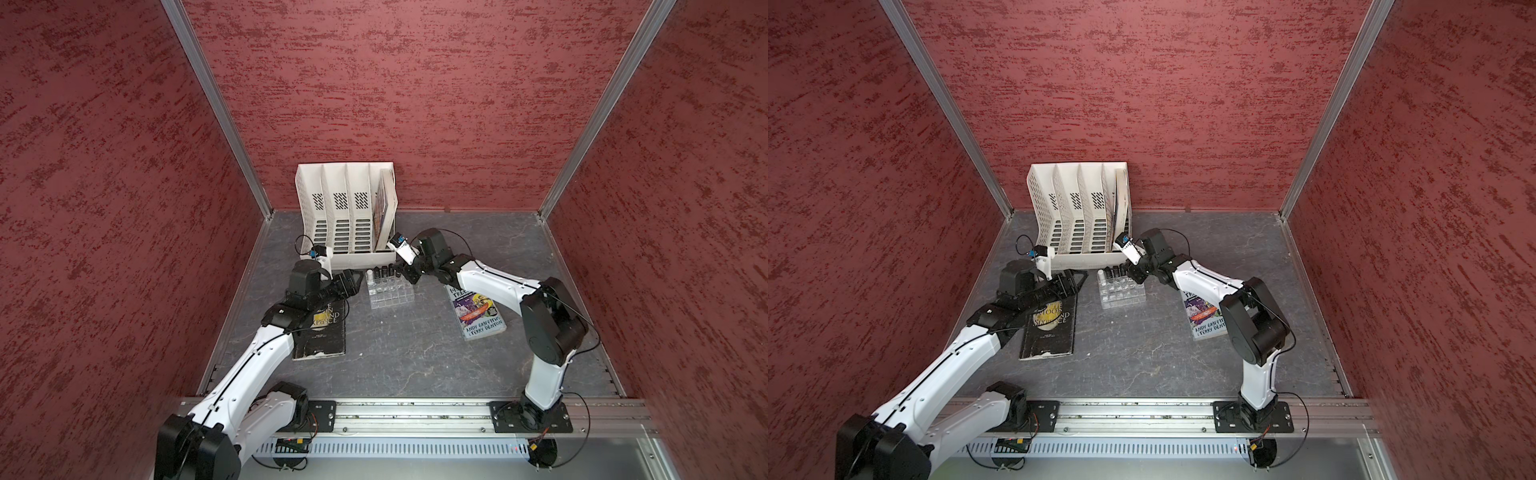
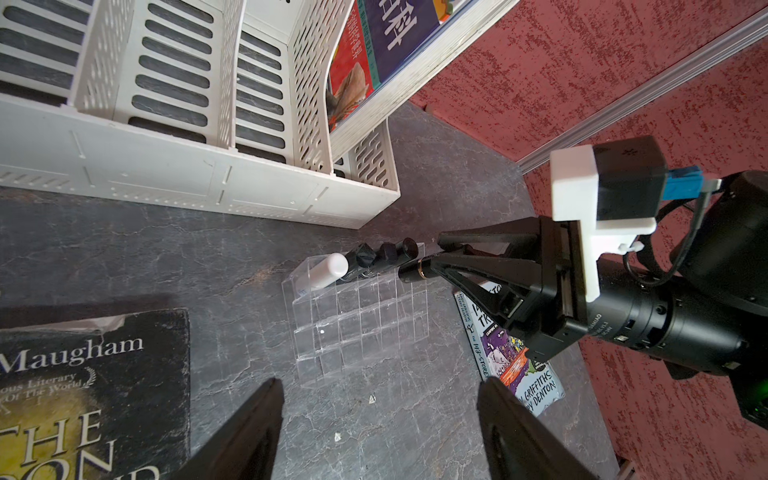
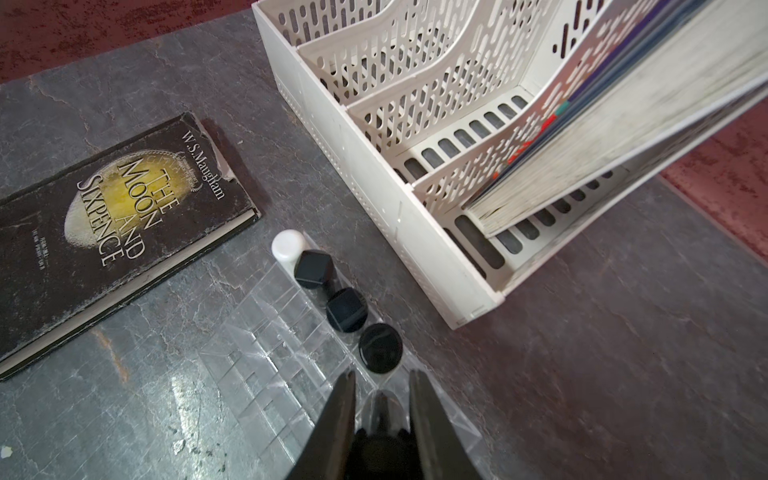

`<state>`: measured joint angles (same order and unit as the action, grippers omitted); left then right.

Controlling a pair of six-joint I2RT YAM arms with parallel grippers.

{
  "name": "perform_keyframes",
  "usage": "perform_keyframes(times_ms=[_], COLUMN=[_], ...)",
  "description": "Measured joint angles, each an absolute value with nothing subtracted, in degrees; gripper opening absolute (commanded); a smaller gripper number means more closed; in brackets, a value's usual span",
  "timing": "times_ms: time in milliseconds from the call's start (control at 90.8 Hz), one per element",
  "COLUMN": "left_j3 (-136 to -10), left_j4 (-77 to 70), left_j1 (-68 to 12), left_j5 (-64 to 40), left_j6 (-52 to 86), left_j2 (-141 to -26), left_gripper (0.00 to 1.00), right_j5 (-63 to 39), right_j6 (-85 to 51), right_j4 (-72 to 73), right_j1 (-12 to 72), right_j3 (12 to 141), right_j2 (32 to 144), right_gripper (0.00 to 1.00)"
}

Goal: Arrange the lipsticks in the organizer
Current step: Place the lipstick in the storage box.

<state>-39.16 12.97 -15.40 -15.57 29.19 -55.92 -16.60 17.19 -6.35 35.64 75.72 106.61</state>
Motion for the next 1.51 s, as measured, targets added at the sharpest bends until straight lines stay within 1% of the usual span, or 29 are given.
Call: perform_keyframes(times_ms=[320,496,1113,1179,1245,1300,1388,1510], left_j3=[-38.65,-38.30,-38.24,-38.24,-38.24,-38.24,-38.24,-38.24], left_j4=[12.56,12.53,12.40,12.38,12.38,12.38,12.38,12.40], left_j1=[-15.38,-15.38,-15.38,-15.38,-15.38,-15.38,-15.38,-15.38], left_j5=[-15.59,-15.59,-15.64,-15.64,-15.66,-15.70,-15.88,-16.01], left_j6=[29.19,29.15,29.17,29.17,29.17,29.17,29.17,29.17], left_j2=[-55.92,-55.92,-55.75,-55.75,-55.75,-55.75,-55.75,-55.46], left_gripper=[0.76,0.76,0.75,0.75,0.75,0.75,0.75,0.75], right_j5=[-15.75,-15.35,-14.55,-14.55,-14.52,-14.48,-14.17,-13.74], right_j6=[18.06,18.28,19.14,19.14,19.14,19.11,18.92,18.90], right_j4=[-5.61,-5.32,-3.97,-3.97,-3.90,-3.70,-3.38,-2.87], right_j1=[35.51,35.40,35.07,35.03,34.96,34.98,34.98,34.96], right_j3=[78.61,78.61,76.93,76.93,76.88,76.75,76.40,76.27], right_j2=[107.74,109.51,109.86,109.86,109.86,109.86,109.86,109.86], right_gripper=[0.06,0.06,0.07,0.10,0.20,0.26,0.37,0.43])
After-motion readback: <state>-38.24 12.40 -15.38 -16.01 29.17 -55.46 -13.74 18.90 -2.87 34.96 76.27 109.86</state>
